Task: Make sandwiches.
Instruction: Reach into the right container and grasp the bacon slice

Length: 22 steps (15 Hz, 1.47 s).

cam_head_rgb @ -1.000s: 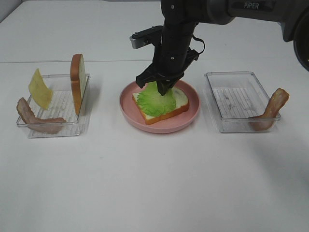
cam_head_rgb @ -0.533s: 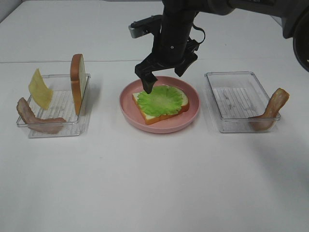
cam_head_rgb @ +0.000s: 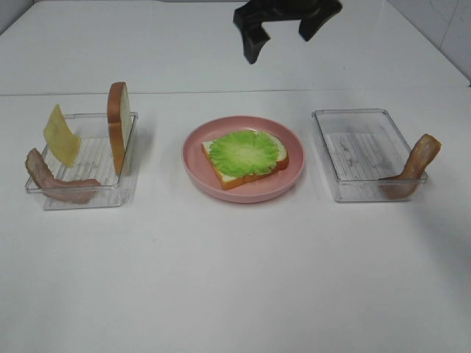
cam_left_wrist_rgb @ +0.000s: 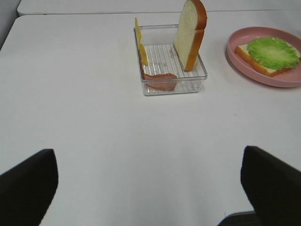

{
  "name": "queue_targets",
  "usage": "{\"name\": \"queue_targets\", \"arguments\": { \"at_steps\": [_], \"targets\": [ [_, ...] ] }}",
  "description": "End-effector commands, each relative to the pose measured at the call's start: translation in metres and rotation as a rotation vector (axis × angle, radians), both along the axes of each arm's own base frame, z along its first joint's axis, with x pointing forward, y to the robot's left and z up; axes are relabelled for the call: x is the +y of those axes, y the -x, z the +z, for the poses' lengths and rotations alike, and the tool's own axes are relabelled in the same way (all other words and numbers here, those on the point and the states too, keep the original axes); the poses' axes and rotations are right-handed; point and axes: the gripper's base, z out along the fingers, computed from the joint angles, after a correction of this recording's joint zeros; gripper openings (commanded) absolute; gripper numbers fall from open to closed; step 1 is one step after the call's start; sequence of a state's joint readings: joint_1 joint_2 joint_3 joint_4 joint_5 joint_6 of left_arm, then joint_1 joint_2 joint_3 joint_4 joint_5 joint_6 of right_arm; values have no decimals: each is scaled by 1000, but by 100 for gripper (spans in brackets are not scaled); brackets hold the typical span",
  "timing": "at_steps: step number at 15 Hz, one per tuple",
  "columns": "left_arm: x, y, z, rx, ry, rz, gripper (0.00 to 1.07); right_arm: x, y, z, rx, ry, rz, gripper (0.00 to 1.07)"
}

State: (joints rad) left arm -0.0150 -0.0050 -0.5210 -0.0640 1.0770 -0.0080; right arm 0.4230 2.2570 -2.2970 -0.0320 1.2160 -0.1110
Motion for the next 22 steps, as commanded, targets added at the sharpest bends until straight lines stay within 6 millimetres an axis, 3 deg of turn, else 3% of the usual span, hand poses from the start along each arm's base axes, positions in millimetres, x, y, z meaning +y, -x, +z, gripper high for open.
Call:
{"name": "queue_targets", "arguments": {
  "at_steps": [1, 4, 9, 10, 11, 14, 15, 16, 18, 22],
  "targets": [
    [0, 2, 0, -18, 2, 4, 101, -35, 7, 26, 50, 6, -76, 98],
    [0, 2, 0, -18, 2, 4, 101, -94, 11, 43, 57, -9, -197, 98],
    [0, 2, 0, -18, 2, 4, 101, -170, 15, 36, 146, -91, -382, 98],
    [0, 2, 0, -18, 2, 4, 101, -178, 15, 32, 157, -92, -400, 98],
    [0, 2, 0, -18, 2, 4, 101, -200, 17, 19, 205, -91, -455, 98],
    [0, 2, 0, -18, 2, 4, 101, -208, 20, -2, 264, -81, -478, 98],
    [0, 2, 0, -18, 2, 4, 101, -211, 23, -27, 304, -81, -492, 98],
    [0, 2, 0, -18, 2, 4, 101, -211, 25, -33, 314, -78, -491, 98],
    [0, 2, 0, -18, 2, 4, 101, -211, 33, -66, 363, -68, -496, 98],
    [0, 2, 0, -18, 2, 4, 101, -211, 44, -101, 380, -60, -504, 98]
  ]
}}
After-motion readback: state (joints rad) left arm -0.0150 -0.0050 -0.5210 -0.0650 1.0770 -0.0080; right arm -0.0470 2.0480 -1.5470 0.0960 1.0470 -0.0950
